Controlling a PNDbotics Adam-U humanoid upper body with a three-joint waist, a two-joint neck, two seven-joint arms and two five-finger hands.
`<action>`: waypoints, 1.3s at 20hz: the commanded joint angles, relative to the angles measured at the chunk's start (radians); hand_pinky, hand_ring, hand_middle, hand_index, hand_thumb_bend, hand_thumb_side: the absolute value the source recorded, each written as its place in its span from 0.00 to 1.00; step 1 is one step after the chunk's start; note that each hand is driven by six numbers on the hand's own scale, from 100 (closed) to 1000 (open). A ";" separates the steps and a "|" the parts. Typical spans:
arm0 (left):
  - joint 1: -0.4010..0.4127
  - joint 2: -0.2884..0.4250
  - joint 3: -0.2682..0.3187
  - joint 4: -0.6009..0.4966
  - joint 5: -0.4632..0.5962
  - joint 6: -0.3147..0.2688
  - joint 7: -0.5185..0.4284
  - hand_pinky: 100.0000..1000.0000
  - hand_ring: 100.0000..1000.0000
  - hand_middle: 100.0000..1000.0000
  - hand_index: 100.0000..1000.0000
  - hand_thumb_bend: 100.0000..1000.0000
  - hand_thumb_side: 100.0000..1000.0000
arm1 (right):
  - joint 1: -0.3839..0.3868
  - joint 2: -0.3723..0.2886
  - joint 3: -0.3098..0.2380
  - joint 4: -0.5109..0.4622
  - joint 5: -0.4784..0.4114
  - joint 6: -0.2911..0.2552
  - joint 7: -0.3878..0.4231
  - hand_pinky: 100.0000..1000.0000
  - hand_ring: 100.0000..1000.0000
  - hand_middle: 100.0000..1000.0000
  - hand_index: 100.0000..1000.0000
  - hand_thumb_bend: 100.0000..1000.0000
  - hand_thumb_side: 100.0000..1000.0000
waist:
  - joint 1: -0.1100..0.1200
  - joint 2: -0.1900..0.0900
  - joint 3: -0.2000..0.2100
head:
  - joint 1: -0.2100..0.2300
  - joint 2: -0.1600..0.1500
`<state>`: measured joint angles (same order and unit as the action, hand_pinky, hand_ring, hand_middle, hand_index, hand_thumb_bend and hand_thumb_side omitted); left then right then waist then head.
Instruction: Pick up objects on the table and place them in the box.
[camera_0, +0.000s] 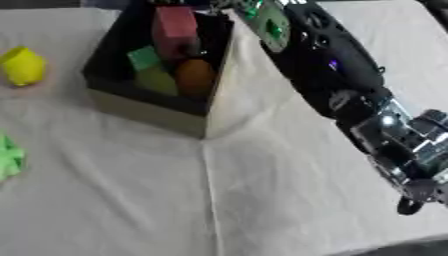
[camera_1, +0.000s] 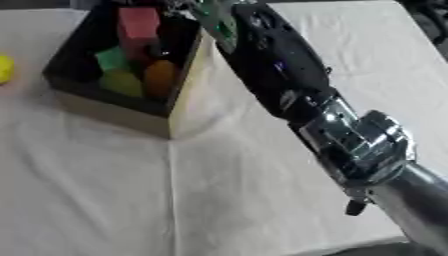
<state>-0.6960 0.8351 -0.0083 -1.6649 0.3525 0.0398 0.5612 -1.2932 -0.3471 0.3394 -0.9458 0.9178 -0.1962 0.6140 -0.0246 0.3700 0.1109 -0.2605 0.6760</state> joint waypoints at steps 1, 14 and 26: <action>-0.009 0.025 0.011 -0.011 -0.003 0.001 0.002 0.83 0.77 0.73 0.89 0.35 0.73 | -0.019 -0.011 -0.015 -0.001 0.035 -0.038 0.005 0.97 1.00 0.87 0.94 0.30 0.19 | -0.007 -0.007 -0.001 | 0.006 -0.009; 0.006 0.028 0.012 -0.006 -0.008 0.001 0.005 0.82 0.77 0.73 0.89 0.35 0.72 | -0.017 -0.031 -0.052 -0.057 -0.040 -0.019 0.017 0.93 1.00 0.81 0.93 0.25 0.11 | 0.000 -0.014 -0.011 | 0.017 -0.004; 0.147 0.117 0.023 -0.131 -0.120 0.029 -0.024 0.83 0.76 0.72 0.90 0.36 0.71 | 0.070 -0.271 -0.116 -0.492 -0.489 0.187 -0.172 0.87 0.94 0.68 0.78 0.00 0.26 | 0.007 -0.017 -0.032 | 0.132 -0.010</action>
<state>-0.5430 0.8976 -0.0027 -1.7598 0.2566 0.0631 0.5453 -1.2085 -0.5615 0.2402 -1.3762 0.4801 -0.0262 0.4661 -0.0243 0.3700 0.0794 -0.1410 0.6760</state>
